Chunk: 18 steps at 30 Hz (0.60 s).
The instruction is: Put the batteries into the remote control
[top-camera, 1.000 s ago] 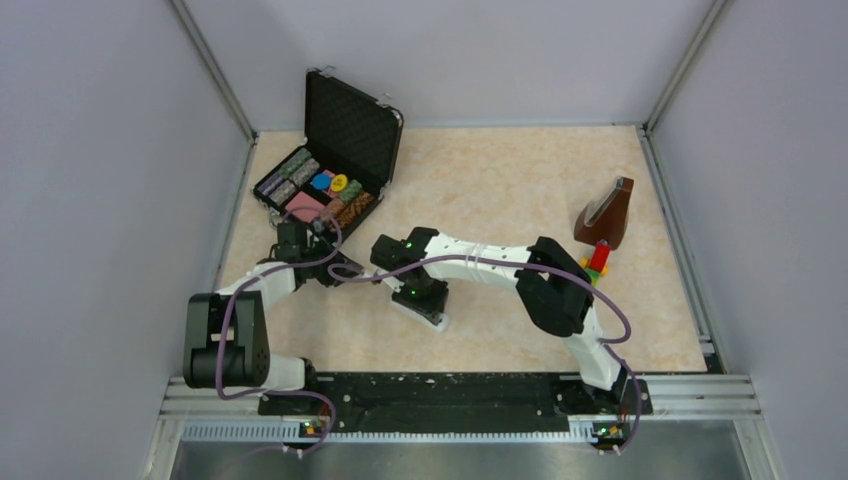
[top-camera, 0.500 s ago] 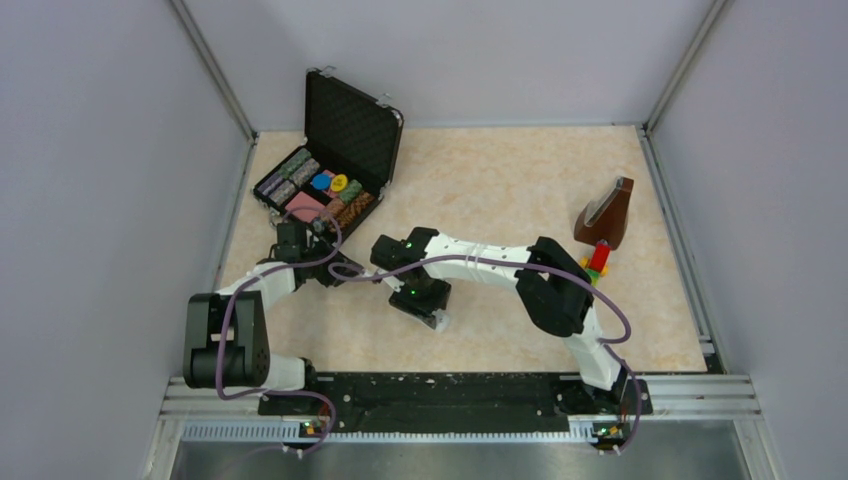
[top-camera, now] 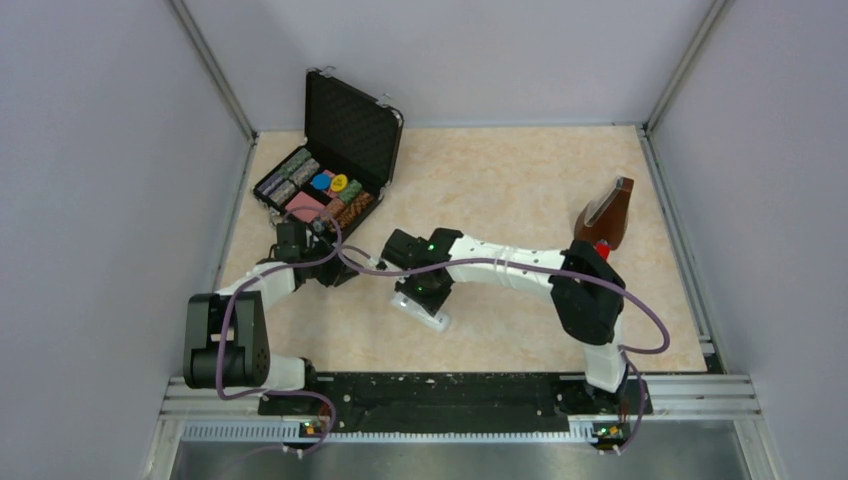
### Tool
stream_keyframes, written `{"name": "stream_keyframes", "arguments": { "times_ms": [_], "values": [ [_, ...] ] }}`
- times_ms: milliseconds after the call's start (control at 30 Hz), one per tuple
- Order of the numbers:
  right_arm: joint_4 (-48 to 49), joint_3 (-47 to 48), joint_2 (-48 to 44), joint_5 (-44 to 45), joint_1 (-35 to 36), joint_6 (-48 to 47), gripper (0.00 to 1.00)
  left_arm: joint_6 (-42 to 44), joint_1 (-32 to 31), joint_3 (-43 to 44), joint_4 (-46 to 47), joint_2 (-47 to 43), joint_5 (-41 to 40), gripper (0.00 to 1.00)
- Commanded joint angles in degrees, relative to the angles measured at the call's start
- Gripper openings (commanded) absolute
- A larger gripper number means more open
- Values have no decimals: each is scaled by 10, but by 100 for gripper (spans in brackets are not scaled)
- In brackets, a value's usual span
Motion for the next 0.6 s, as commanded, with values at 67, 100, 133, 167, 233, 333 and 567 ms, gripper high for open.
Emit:
{"name": "stream_keyframes", "arguments": {
  "times_ms": [67, 100, 133, 167, 233, 333, 567],
  "values": [
    [113, -76, -51, 36, 11, 17, 16, 13, 3, 6, 14, -14, 5, 27],
    [128, -88, -56, 35, 11, 21, 16, 13, 3, 7, 14, -13, 5, 27],
    [138, -98, -59, 32, 11, 22, 16, 13, 3, 6, 14, -13, 5, 27],
    [144, -104, -60, 35, 11, 24, 15, 13, 3, 7, 14, -12, 5, 27],
    [155, -115, -59, 40, 11, 25, 15, 14, 3, 6, 13, -12, 4, 27],
    [167, -120, -53, 50, 11, 25, 13, 13, 3, 8, 13, -9, 4, 27],
    [175, -123, -42, 52, 12, 13, 12, 13, 3, 10, 14, -7, 5, 27]
  ]
}}
